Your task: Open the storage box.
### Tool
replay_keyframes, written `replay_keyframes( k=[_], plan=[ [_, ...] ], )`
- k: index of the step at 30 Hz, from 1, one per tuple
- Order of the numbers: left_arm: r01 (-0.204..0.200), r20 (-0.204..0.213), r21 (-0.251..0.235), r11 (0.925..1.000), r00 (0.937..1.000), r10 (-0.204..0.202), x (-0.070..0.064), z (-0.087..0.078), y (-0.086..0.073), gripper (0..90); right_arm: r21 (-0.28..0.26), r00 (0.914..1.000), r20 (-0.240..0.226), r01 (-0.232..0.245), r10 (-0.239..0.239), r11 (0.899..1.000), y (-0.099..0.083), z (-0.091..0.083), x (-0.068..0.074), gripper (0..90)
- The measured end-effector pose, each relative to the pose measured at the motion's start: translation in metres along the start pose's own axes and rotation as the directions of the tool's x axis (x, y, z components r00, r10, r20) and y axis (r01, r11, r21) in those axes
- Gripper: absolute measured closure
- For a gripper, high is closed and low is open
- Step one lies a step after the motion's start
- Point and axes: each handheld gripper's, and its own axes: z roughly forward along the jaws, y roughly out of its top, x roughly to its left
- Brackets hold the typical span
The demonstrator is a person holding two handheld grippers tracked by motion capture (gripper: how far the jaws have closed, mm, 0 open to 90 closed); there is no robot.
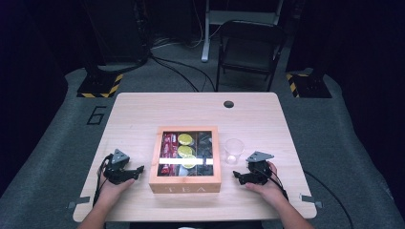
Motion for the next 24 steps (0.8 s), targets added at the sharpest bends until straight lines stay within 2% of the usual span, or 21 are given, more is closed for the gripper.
replay_keyframes(
  k=[11,16,24],
  plan=[
    [0.008,-0.005,-0.009,0.9999,1.0000,-0.008,0.0003,0.0012,0.0002,19.0,0.000,1.0000,0.001,0.000,0.000,1.000,0.0000,-0.0001,0.0000,14.2],
    [0.003,0.001,0.002,1.0000,1.0000,-0.003,0.0005,0.0006,0.0006,18.9,0.000,1.0000,0.003,0.003,-0.003,1.000,0.0000,-0.0003,0.0000,14.3],
    [0.003,0.000,0.002,1.0000,1.0000,-0.003,0.0005,0.0006,0.0006,19.2,-0.004,0.9998,0.007,-0.016,0.016,1.000,0.0009,0.0010,0.0005,15.2]
  ],
)
